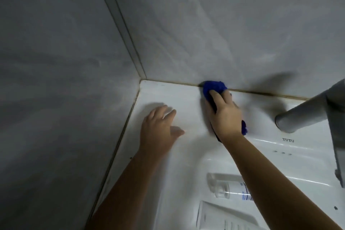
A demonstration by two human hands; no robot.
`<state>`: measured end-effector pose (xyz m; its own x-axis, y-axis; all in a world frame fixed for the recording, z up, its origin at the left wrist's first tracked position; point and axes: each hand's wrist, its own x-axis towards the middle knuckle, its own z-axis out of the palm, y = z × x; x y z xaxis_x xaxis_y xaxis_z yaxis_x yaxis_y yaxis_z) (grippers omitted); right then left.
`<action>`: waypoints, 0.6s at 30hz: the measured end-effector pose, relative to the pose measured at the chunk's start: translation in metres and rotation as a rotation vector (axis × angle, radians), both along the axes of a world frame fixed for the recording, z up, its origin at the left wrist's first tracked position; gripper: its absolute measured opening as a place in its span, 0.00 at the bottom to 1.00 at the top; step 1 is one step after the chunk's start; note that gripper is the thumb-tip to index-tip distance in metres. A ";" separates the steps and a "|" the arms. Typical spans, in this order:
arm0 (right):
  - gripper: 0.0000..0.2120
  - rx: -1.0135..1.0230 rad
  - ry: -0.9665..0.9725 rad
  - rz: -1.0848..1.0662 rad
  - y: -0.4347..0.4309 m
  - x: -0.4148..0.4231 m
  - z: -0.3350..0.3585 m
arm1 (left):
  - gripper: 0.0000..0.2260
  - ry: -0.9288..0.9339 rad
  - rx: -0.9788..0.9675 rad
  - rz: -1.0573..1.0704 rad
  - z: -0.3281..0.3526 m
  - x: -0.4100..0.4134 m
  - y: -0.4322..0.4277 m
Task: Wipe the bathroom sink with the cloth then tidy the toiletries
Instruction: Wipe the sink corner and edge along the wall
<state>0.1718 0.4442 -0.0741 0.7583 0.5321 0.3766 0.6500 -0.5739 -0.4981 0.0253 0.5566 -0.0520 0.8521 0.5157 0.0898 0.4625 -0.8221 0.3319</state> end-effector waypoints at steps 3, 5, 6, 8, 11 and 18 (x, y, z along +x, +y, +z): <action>0.18 -0.037 -0.107 0.282 0.050 -0.006 0.005 | 0.28 0.083 -0.102 0.061 -0.006 -0.009 0.012; 0.17 -0.031 -0.096 0.302 0.054 -0.010 0.003 | 0.29 0.099 -0.136 0.063 -0.009 -0.011 0.012; 0.17 -0.032 -0.058 0.263 0.041 -0.011 0.002 | 0.29 0.081 -0.153 0.064 -0.009 -0.012 0.012; 0.15 0.008 0.001 0.045 0.004 -0.010 -0.004 | 0.30 0.061 -0.178 0.067 -0.007 -0.012 0.012; 0.18 -0.010 0.092 -0.169 -0.011 -0.005 -0.009 | 0.29 0.043 -0.171 0.077 -0.011 -0.012 0.011; 0.19 -0.197 0.029 0.309 0.058 -0.018 -0.001 | 0.29 0.093 -0.156 0.079 -0.013 -0.011 0.012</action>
